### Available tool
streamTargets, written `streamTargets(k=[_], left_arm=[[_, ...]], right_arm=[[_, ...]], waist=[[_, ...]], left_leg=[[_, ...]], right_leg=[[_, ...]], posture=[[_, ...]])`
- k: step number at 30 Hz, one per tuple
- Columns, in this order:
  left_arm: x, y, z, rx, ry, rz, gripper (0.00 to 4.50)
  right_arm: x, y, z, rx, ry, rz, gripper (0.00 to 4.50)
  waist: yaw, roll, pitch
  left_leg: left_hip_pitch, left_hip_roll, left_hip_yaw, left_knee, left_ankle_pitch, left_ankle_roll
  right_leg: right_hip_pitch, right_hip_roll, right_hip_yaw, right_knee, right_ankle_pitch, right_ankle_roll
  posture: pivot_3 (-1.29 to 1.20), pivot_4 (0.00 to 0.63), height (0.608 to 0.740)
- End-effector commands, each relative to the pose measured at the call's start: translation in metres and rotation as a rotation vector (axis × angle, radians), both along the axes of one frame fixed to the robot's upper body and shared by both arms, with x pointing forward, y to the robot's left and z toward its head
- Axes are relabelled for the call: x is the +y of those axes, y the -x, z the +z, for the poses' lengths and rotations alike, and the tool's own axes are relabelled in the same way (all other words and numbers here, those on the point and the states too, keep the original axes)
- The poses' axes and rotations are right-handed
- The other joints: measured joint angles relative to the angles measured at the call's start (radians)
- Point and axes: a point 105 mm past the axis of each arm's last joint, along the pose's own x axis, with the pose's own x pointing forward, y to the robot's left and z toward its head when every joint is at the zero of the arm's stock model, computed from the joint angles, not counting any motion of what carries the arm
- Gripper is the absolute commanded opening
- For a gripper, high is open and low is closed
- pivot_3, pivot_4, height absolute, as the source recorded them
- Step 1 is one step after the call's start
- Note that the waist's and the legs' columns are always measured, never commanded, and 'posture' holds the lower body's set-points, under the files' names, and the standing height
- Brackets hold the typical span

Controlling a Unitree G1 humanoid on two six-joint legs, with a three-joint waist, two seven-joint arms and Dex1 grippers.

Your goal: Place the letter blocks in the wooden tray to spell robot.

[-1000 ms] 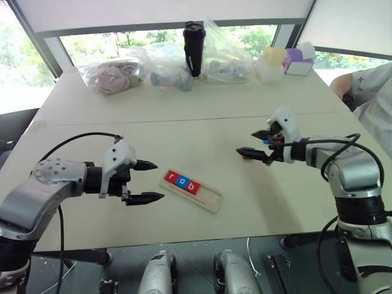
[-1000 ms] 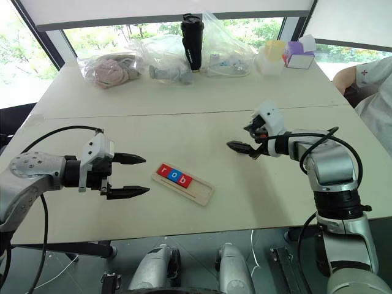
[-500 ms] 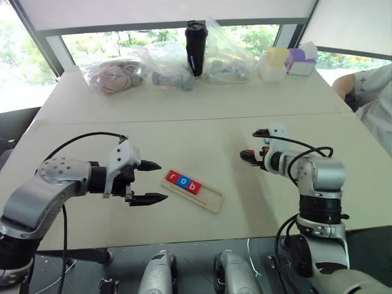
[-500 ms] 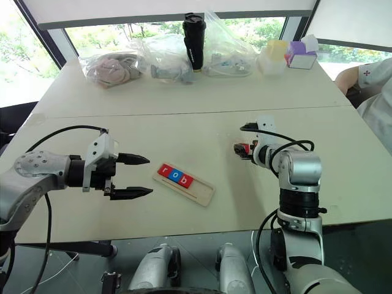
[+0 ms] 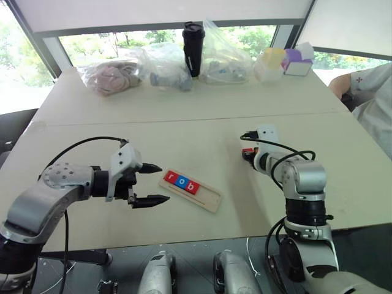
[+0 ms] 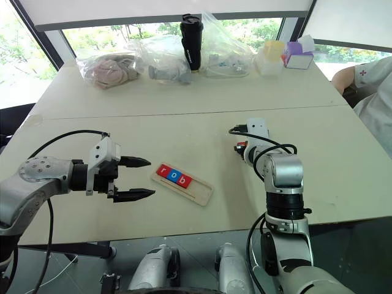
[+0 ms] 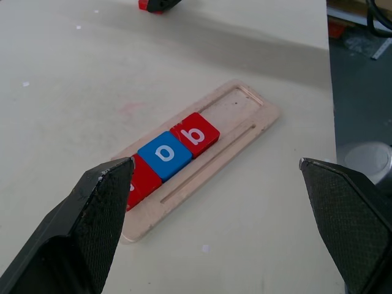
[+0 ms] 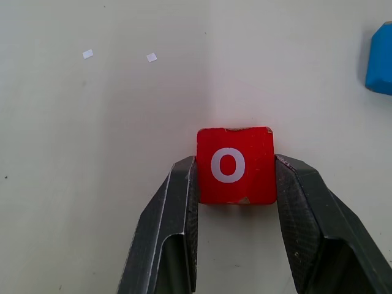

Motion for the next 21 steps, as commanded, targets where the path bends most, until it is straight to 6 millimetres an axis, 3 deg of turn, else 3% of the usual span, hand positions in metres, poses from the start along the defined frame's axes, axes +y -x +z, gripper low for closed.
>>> streamTargets(k=[1,6,12,21], left_arm=[[-0.003,0.002,0.006,-0.033,0.002,-0.015,4.50],[-0.002,0.001,0.006,-0.030,0.004,-0.024,4.50],[-0.006,-0.002,0.004,-0.022,0.007,-0.059,4.50],[-0.009,-0.009,0.004,-0.025,-0.006,-0.094,4.50]], right_arm=[[-0.017,0.006,0.014,-0.037,0.017,-0.012,1.15],[-0.037,0.031,0.046,-0.097,0.010,0.006,1.15],[-0.021,0.084,0.028,-0.078,-0.042,0.094,1.15],[0.006,0.105,0.002,-0.041,-0.133,0.038,1.15]], waist=[[0.007,0.000,0.000],[0.006,0.001,0.001],[0.007,0.000,0.000],[0.006,0.001,0.000]], left_leg=[[0.000,0.000,0.000,0.000,0.000,0.000],[-0.003,-0.001,0.000,0.000,0.000,0.000],[-0.004,0.000,-0.002,-0.003,0.000,0.000],[-0.005,0.000,-0.002,-0.001,0.000,0.000]], right_leg=[[0.000,0.000,0.000,0.000,0.000,0.000],[-0.003,-0.001,0.000,-0.001,0.000,0.001],[-0.004,0.001,-0.001,-0.001,-0.001,0.002],[-0.005,0.000,0.001,-0.001,0.000,-0.001]], posture=[[0.00,0.150,0.740],[0.00,0.150,0.740],[0.00,0.150,0.740],[0.00,0.150,0.740]])
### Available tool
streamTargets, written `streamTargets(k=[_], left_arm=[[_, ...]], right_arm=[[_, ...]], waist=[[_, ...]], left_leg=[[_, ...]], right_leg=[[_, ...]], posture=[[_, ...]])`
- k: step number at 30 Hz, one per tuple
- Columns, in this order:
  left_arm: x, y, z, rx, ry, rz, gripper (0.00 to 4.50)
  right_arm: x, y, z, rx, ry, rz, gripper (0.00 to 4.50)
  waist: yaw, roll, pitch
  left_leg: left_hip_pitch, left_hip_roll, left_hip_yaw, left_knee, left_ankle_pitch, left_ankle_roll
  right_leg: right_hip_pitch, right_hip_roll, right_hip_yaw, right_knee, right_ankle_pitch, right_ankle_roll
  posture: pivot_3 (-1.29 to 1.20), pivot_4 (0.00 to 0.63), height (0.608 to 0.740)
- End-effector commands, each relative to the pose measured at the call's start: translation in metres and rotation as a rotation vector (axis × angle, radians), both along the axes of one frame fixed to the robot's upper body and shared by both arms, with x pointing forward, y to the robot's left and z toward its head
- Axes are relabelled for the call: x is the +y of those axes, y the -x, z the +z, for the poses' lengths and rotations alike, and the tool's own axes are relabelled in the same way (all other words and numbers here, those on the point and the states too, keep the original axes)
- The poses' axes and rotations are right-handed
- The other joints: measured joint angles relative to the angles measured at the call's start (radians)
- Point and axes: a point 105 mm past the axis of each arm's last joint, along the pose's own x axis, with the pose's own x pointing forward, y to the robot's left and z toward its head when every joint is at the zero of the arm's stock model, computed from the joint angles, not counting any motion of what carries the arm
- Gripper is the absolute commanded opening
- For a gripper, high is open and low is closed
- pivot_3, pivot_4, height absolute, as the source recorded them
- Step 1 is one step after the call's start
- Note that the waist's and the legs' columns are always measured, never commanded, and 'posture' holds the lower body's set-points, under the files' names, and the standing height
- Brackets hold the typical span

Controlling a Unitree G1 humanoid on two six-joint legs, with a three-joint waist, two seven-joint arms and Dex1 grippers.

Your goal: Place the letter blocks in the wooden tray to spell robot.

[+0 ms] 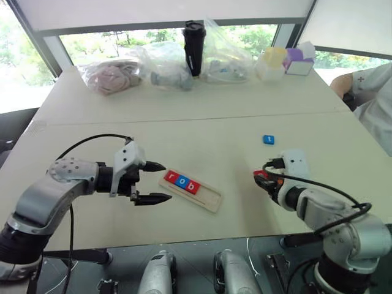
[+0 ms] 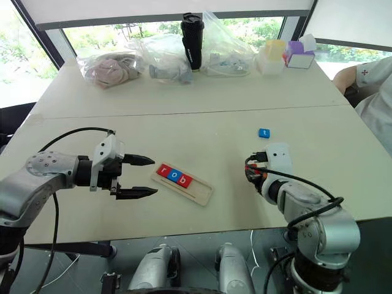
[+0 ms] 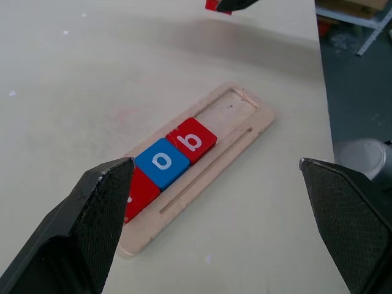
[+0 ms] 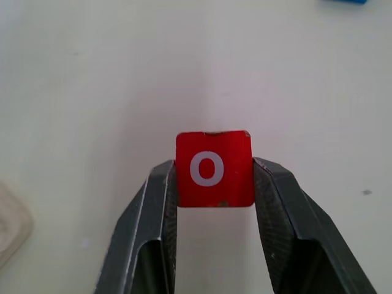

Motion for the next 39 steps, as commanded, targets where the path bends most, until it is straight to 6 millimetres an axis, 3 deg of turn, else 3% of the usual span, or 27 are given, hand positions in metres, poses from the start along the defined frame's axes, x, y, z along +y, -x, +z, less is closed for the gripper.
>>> streamTargets(k=[1,9,13,16,22,24,27,33,39], left_arm=[[-0.002,-0.002,0.006,-0.040,-0.008,-0.022,4.50],[0.001,-0.002,0.006,-0.041,-0.015,-0.016,4.50],[0.001,-0.002,0.005,-0.040,-0.015,-0.012,4.50],[0.001,-0.001,0.005,-0.039,-0.016,-0.010,4.50],[0.004,-0.004,0.004,-0.037,-0.022,-0.006,4.50],[0.005,-0.005,0.004,-0.038,-0.027,-0.008,4.50],[0.004,-0.007,0.004,-0.040,-0.027,-0.016,4.50],[0.005,-0.008,0.007,-0.039,-0.033,-0.029,4.50],[0.008,-0.005,0.008,-0.043,-0.049,-0.029,4.50]], right_arm=[[0.004,0.004,0.001,-0.016,-0.008,-0.042,1.15],[0.011,0.013,-0.011,0.028,0.016,-0.067,1.15],[0.019,0.014,-0.009,0.021,-0.002,-0.052,3.10],[0.017,0.006,0.009,-0.050,0.044,0.014,4.46],[0.005,0.009,0.070,-0.168,0.178,0.427,4.46],[-0.012,0.014,0.086,-0.229,0.288,0.568,4.46],[-0.026,0.025,0.076,-0.204,0.272,0.740,4.46],[-0.047,0.024,0.027,-0.179,0.393,1.001,4.46],[-0.049,-0.001,0.009,-0.232,0.441,1.109,4.46]], waist=[[0.001,0.000,0.000],[0.000,0.000,0.000],[-0.001,0.000,0.000],[-0.001,0.000,0.000],[0.003,0.001,0.001],[0.008,0.002,0.002],[0.019,-0.003,0.000],[0.019,-0.003,0.000],[0.019,-0.003,0.001]], left_leg=[[-0.001,0.000,0.000,0.000,0.000,0.000],[-0.003,0.000,0.000,0.000,0.000,0.000],[-0.002,0.000,0.000,0.000,0.000,0.000],[-0.002,0.000,0.000,0.000,0.000,0.000],[-0.003,-0.001,0.000,0.000,0.000,0.000],[-0.003,-0.001,0.000,-0.001,0.000,0.000],[-0.003,-0.002,0.000,-0.001,-0.001,0.002],[-0.002,-0.002,0.002,0.003,-0.001,0.002],[0.001,-0.001,0.001,0.004,-0.001,0.002]], right_leg=[[0.000,0.000,0.000,0.000,0.000,0.000],[-0.002,0.000,0.000,0.000,0.000,0.000],[-0.002,0.000,0.000,0.000,0.000,0.000],[-0.002,0.000,0.000,0.000,0.000,0.000],[-0.002,-0.001,0.002,-0.002,0.000,0.000],[-0.002,-0.001,0.002,-0.002,0.000,0.000],[-0.001,0.000,0.000,-0.003,-0.003,0.004],[0.000,0.001,0.002,-0.002,-0.003,0.006],[0.002,0.001,0.003,-0.001,-0.002,0.005]], posture=[[0.00,0.150,0.740],[0.00,0.150,0.740],[0.00,0.150,0.740],[0.00,0.150,0.740],[0.00,0.150,0.740],[0.00,0.150,0.740],[0.00,0.150,0.740],[0.00,0.150,0.740],[0.00,0.150,0.740]])
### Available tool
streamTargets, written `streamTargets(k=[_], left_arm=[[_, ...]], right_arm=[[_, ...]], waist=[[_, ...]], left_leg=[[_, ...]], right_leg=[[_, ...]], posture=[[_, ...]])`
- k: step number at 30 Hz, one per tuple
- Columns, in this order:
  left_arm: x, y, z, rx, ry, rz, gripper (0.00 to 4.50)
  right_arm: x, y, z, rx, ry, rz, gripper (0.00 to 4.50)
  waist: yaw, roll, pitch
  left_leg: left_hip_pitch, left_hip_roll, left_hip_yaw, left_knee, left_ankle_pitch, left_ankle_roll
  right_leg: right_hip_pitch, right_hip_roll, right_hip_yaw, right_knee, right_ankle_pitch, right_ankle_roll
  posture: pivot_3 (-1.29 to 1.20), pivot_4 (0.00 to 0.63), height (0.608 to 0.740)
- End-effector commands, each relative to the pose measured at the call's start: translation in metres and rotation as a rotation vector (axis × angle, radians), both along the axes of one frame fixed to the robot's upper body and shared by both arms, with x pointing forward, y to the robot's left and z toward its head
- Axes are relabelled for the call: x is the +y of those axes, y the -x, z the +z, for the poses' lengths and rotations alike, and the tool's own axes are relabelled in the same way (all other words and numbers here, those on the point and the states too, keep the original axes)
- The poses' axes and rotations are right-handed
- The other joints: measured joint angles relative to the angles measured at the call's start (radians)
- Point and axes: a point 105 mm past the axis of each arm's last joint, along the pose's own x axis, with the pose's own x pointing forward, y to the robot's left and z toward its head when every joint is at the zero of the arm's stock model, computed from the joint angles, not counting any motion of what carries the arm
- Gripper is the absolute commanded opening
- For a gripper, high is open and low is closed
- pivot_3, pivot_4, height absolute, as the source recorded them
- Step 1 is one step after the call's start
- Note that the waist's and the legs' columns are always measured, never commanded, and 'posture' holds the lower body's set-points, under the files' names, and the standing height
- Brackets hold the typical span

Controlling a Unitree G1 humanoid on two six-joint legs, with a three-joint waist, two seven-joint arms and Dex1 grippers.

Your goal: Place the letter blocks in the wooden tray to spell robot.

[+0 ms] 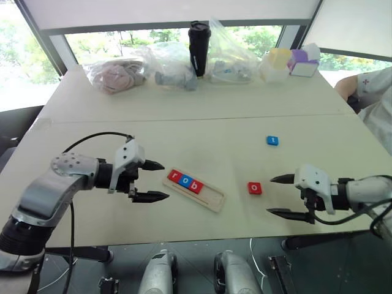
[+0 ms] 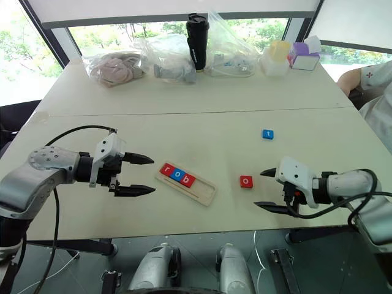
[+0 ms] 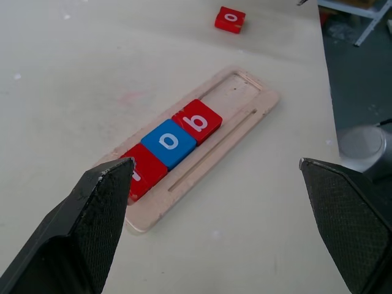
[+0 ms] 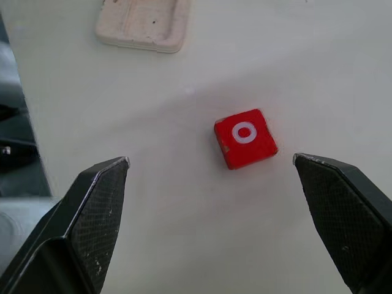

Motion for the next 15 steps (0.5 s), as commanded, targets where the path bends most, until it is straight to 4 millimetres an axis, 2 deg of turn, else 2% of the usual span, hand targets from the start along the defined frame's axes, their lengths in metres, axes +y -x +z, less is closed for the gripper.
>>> streamTargets(k=[1,6,14,15], left_arm=[[0.000,0.003,0.009,-0.045,-0.010,-0.014,4.50],[0.002,0.009,0.010,-0.045,-0.014,0.003,4.50],[0.004,0.012,0.008,-0.046,-0.017,0.024,4.50],[0.004,0.012,0.008,-0.046,-0.017,0.025,4.50]], right_arm=[[-0.001,-0.015,-0.010,-0.053,0.046,0.066,4.46],[0.002,-0.032,-0.018,-0.051,0.034,0.093,4.46],[0.003,-0.038,-0.022,-0.018,0.017,0.117,4.46],[0.003,-0.038,-0.022,-0.010,0.016,0.122,3.95]], waist=[[0.001,0.000,0.000],[0.005,0.001,0.001],[0.007,0.001,0.001],[0.007,0.001,0.001]], left_leg=[[0.000,0.000,0.000,0.000,0.000,0.000],[-0.001,0.000,0.002,-0.001,0.000,0.000],[0.001,0.000,0.002,0.000,0.000,-0.001],[0.002,0.000,0.002,0.000,0.000,-0.001]], right_leg=[[0.000,0.000,0.000,0.000,0.000,0.000],[0.000,0.001,0.000,0.000,0.001,-0.002],[0.002,0.000,0.000,0.001,0.001,-0.002],[0.002,0.000,0.000,0.001,0.001,-0.002]], posture=[[0.00,0.150,0.740],[0.00,0.150,0.740],[0.00,0.150,0.740],[0.00,0.150,0.740]])
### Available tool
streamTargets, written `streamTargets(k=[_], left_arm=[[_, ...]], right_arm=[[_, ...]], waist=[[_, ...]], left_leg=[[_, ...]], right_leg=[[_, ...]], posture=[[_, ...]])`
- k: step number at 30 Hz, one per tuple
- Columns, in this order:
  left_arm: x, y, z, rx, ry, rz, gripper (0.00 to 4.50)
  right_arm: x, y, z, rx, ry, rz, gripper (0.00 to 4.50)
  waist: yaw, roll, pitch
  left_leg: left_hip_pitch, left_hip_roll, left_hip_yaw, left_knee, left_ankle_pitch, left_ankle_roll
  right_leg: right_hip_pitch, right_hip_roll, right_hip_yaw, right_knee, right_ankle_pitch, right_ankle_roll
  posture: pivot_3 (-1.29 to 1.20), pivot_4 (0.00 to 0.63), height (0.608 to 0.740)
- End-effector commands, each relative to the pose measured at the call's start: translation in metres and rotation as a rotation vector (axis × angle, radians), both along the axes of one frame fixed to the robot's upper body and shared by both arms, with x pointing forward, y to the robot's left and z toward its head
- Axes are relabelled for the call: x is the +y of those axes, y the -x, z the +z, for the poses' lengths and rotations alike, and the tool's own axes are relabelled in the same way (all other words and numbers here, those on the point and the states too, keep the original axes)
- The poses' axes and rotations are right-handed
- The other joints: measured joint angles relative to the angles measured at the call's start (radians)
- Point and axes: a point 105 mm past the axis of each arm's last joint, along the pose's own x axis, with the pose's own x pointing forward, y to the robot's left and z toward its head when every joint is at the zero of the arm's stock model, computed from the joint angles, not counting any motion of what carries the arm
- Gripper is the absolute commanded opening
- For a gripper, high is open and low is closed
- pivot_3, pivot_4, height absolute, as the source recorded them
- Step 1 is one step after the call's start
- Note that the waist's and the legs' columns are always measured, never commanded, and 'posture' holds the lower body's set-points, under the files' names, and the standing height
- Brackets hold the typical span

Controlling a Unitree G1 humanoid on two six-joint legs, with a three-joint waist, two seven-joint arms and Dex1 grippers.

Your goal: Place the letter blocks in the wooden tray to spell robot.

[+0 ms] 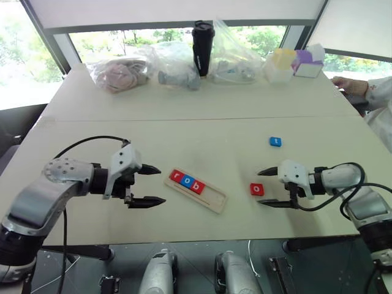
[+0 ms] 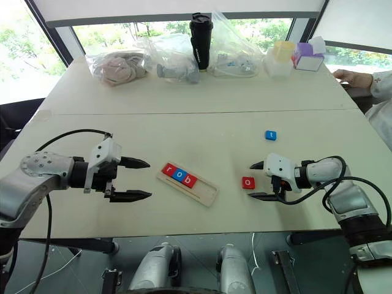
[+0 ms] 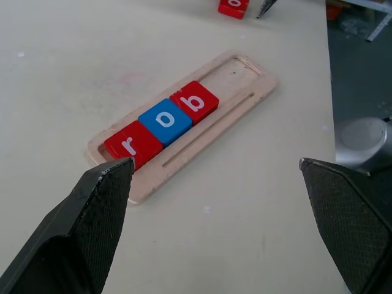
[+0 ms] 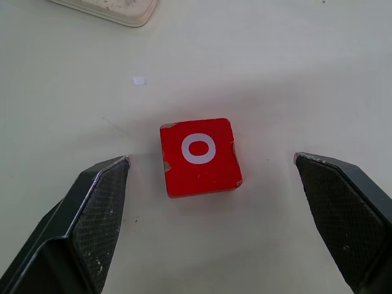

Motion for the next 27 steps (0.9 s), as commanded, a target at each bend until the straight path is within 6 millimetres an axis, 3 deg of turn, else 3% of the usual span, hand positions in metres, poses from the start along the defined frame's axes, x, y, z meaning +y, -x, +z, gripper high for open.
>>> streamTargets(k=[1,6,12,16,19,22,27], left_arm=[[-0.002,0.002,0.008,-0.042,-0.001,-0.010,4.50],[-0.002,0.002,0.007,-0.044,-0.005,-0.008,4.50],[-0.002,0.001,0.007,-0.045,-0.007,-0.009,4.50],[-0.002,0.001,0.008,-0.047,-0.006,-0.007,4.50],[-0.002,0.002,0.008,-0.048,-0.005,-0.007,4.50],[-0.003,0.002,0.013,-0.055,0.000,-0.011,4.50],[-0.003,0.002,0.017,-0.062,0.000,-0.017,4.50]], right_arm=[[0.002,0.000,0.006,0.000,-0.011,0.024,3.60],[0.004,0.003,0.004,0.037,-0.027,0.024,1.16],[0.005,0.000,0.011,0.033,-0.049,-0.014,1.16],[0.024,-0.004,0.046,0.005,-0.131,-0.085,1.16],[0.033,-0.003,0.058,-0.002,-0.153,-0.133,1.16],[0.078,0.002,0.069,0.060,-0.245,-0.277,1.16],[0.116,0.012,0.058,0.112,-0.267,-0.424,1.16]], waist=[[0.000,0.000,0.000],[-0.001,0.000,0.000],[-0.001,0.000,0.000],[-0.001,0.000,0.000],[-0.001,0.000,0.000],[-0.001,0.000,0.000],[0.002,0.000,0.000]], left_leg=[[0.000,0.000,0.000,0.000,0.000,0.000],[0.000,0.000,0.000,0.000,0.000,0.000],[0.002,0.000,0.000,0.000,0.000,0.000],[0.002,0.000,0.000,0.000,0.000,0.000],[0.002,0.001,0.000,0.000,0.000,0.000],[0.002,0.001,-0.001,0.000,0.000,0.000],[0.002,0.001,-0.003,-0.001,0.000,0.000]], right_leg=[[0.000,0.000,0.000,0.000,0.000,0.000],[0.000,0.000,0.000,0.001,0.000,0.000],[0.002,0.000,0.000,0.001,0.000,0.000],[0.002,0.000,0.000,0.001,0.000,0.000],[0.001,0.000,0.000,0.001,0.000,0.000],[0.001,0.000,0.000,0.001,0.000,-0.001],[0.000,0.000,0.000,0.002,0.000,-0.001]], posture=[[0.00,0.150,0.740],[0.00,0.150,0.740],[0.00,0.150,0.740],[0.00,0.150,0.740],[0.00,0.150,0.740],[0.00,0.150,0.740],[0.00,0.150,0.740]])
